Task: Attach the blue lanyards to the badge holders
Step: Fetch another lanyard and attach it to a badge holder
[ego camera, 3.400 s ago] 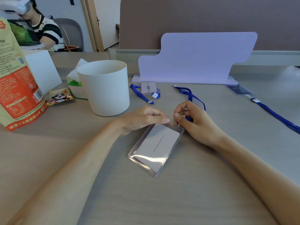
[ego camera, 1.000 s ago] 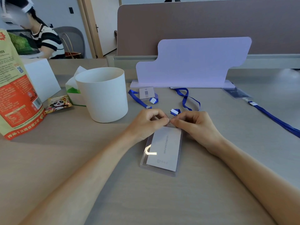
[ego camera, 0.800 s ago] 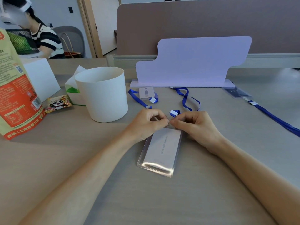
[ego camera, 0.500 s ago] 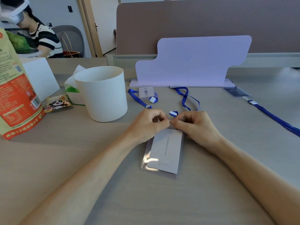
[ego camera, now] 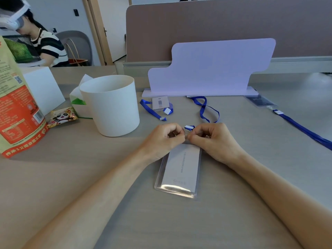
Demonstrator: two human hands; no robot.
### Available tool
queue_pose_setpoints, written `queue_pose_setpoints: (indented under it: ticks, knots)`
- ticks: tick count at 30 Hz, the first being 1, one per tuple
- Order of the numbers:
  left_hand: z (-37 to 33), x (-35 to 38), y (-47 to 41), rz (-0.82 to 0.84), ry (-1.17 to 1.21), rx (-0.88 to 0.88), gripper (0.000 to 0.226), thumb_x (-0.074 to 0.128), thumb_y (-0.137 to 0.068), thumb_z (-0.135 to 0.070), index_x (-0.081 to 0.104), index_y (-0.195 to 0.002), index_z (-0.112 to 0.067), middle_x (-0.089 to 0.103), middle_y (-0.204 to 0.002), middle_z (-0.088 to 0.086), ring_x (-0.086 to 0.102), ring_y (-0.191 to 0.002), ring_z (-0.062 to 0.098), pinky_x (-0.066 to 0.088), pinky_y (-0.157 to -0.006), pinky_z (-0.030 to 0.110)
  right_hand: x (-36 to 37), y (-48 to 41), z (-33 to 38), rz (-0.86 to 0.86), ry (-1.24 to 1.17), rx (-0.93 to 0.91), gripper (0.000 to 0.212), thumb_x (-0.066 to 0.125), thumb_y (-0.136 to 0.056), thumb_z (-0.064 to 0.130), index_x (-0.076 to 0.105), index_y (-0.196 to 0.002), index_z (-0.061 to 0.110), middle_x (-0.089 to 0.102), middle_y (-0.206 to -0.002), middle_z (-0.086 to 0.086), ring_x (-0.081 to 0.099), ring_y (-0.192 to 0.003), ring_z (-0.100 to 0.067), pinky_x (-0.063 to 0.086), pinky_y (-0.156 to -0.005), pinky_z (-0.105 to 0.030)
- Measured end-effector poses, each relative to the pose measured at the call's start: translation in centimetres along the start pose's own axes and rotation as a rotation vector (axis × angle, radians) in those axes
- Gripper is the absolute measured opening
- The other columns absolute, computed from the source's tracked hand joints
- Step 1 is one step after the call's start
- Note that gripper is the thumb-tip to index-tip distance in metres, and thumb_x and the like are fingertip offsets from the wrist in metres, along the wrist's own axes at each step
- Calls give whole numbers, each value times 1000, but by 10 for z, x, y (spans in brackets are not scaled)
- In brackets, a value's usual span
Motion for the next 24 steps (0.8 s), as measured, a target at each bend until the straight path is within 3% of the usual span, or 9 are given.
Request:
queue_pose_setpoints:
  ticks: [4,12,17,20,24]
  knots:
    - [2,0,-2,51,106,-69,19,53,-94,-12,60,-77,-17,60,-82,5,53,-80,10,42,-76,22,0,-1,3,5,-15,-9,22,67,-85,14,68,-65,24,68,-70,-2,52,-60,-4,43,-59,-18]
    - [6,-4,-5,71,173,-84,15,55,-95,-17,66,-85,-13,69,-97,10,64,-96,14,46,-86,20,-1,-2,3,6,-43,-56,18,68,-85,15,70,-69,22,67,-67,2,52,-60,-4,43,-58,-19]
    - [3,-1,-4,107,128,-47,18,53,-95,-14,64,-81,-15,65,-81,-2,60,-78,-1,46,-74,10,2,-2,2,31,-36,-59,21,68,-84,10,69,-66,21,64,-58,12,50,-53,1,40,-54,-14]
    - [6,-3,-4,114,99,-54,21,52,-95,-12,63,-78,-16,65,-79,-1,59,-75,1,47,-72,13,5,-2,2,54,-24,-63,23,69,-82,8,68,-64,23,65,-58,12,52,-53,3,40,-54,-12]
    - [8,-4,-5,85,101,-60,19,53,-95,-12,64,-80,-12,63,-74,-4,56,-68,-2,44,-66,9,-2,-6,-3,-39,16,-71,10,77,-77,20,68,-74,18,63,-66,13,50,-59,1,36,-55,-11]
Point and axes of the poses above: each hand's wrist, its own y-axis away from the middle knuckle, its own x-axis out of the palm, z = x × y, the point moved 8 cm from there along -y, towards the middle knuckle
